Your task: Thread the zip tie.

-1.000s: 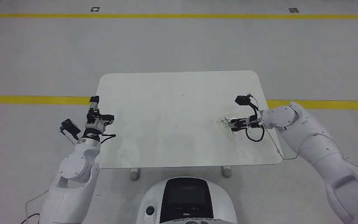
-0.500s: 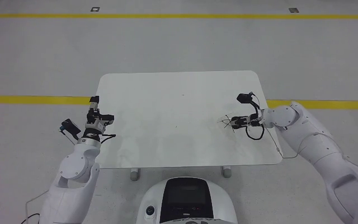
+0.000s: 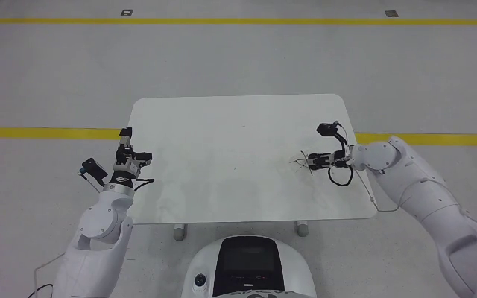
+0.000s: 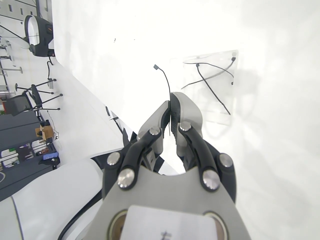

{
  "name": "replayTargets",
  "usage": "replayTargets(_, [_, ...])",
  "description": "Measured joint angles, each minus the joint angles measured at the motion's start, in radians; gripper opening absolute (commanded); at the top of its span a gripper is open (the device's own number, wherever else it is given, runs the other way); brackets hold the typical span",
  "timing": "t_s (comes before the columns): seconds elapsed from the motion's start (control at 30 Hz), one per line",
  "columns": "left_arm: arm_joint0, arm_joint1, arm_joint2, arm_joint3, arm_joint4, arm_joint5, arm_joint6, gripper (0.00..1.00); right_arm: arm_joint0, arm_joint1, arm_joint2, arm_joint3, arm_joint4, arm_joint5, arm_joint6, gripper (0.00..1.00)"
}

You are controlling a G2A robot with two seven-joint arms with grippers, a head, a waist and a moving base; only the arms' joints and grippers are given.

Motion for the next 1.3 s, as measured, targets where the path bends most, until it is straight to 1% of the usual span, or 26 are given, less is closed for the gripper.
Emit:
replayTargets(0.17, [0.000, 0.000, 0.000, 0.000, 0.000, 0.000, 0.000, 1.00, -0.013, 0.006, 0.010, -0.014, 0.014, 0.000, -0.024, 0.00])
replayTargets(0.37, [0.000, 0.000, 0.000, 0.000, 0.000, 0.000, 0.000, 1.00, -0.042, 0.022, 0.037, -0.044, 0.026, 0.000, -0.052, 0.00])
replayTargets(0.53, [0.000, 0.000, 0.000, 0.000, 0.000, 0.000, 0.000, 1.00, -0.059, 0.035, 0.056, -0.076, 0.002, 0.000, -0.080, 0.00])
replayTargets(0.83, [0.000, 0.000, 0.000, 0.000, 0.000, 0.000, 0.000, 1.00, -0.059, 0.035, 0.056, -0.075, 0.001, 0.000, -0.081, 0.00])
replayTargets(0.9, [0.000, 0.000, 0.000, 0.000, 0.000, 0.000, 0.000, 1.00, -0.067, 0.034, 0.059, -0.082, 0.010, 0.000, -0.090, 0.00])
replayTargets(1.1, [0.000, 0.000, 0.000, 0.000, 0.000, 0.000, 0.000, 1.00, -0.101, 0.041, 0.121, -0.115, 0.103, 0.051, -0.113, 0.00])
replayTargets(1.2, [0.000, 0.000, 0.000, 0.000, 0.000, 0.000, 0.000, 1.00, -0.115, 0.044, 0.154, -0.132, 0.179, 0.109, -0.085, 0.00])
replayTargets(1.23, [0.000, 0.000, 0.000, 0.000, 0.000, 0.000, 0.000, 1.00, -0.120, 0.044, 0.166, -0.137, 0.215, 0.136, -0.070, 0.00])
replayTargets(1.3, [0.000, 0.000, 0.000, 0.000, 0.000, 0.000, 0.000, 1.00, -0.123, 0.044, 0.182, -0.143, 0.262, 0.152, -0.047, 0.00])
